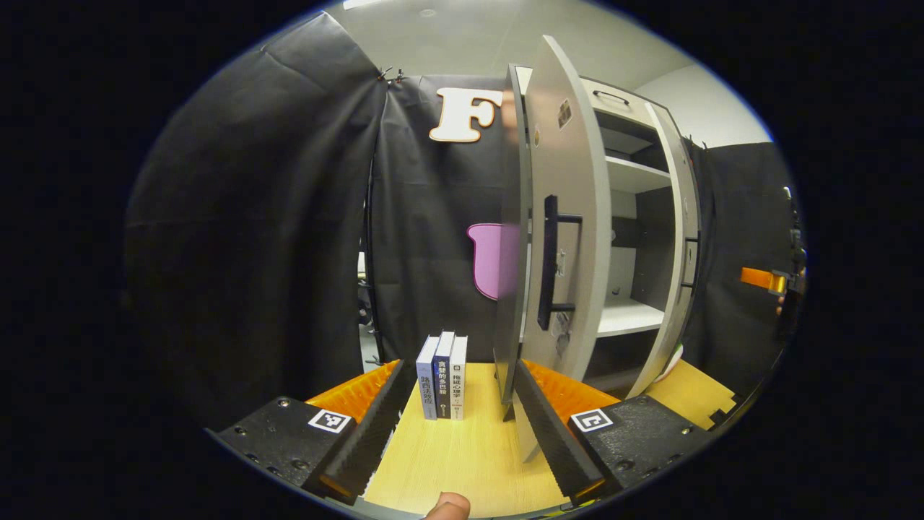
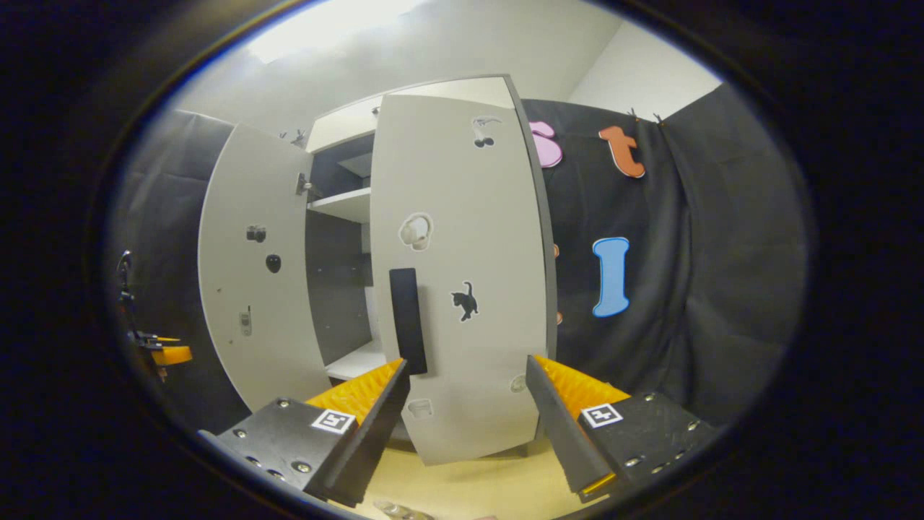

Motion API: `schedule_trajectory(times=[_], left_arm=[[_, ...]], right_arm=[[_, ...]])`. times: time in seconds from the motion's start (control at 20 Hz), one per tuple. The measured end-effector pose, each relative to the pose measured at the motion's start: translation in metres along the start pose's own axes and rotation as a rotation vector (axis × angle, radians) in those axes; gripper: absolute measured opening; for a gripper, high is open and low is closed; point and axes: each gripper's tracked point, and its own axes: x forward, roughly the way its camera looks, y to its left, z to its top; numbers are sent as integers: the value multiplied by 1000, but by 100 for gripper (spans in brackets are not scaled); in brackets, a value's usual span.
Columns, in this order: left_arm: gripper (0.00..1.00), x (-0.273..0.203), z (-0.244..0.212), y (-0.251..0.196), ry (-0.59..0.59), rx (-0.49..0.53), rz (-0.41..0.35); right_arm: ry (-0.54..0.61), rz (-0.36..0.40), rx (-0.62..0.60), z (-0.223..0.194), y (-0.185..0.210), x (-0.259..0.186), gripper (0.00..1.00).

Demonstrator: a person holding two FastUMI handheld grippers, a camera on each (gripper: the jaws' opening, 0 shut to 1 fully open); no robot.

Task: Grasp the bottle in the cabinet with the left hand and place it on the coaster, then close the right door with the right hand and the left door with the left hand.

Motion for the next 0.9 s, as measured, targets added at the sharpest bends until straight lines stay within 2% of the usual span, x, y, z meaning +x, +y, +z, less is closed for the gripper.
schedule_trajectory(times=[0.25,0.4,0.75,0.9], left_arm=[[96,34,28,11,-46,-23,26],[94,52,45,8,-58,-56,17],[93,78,71,7,-65,-14,16],[94,82,64,-16,-26,-26,-53]], right_arm=[[-23,11,2,6,5,-26,98],[-17,15,0,5,4,-38,98],[-15,26,-11,1,-3,-65,98],[-31,48,35,1,-4,-70,98]])
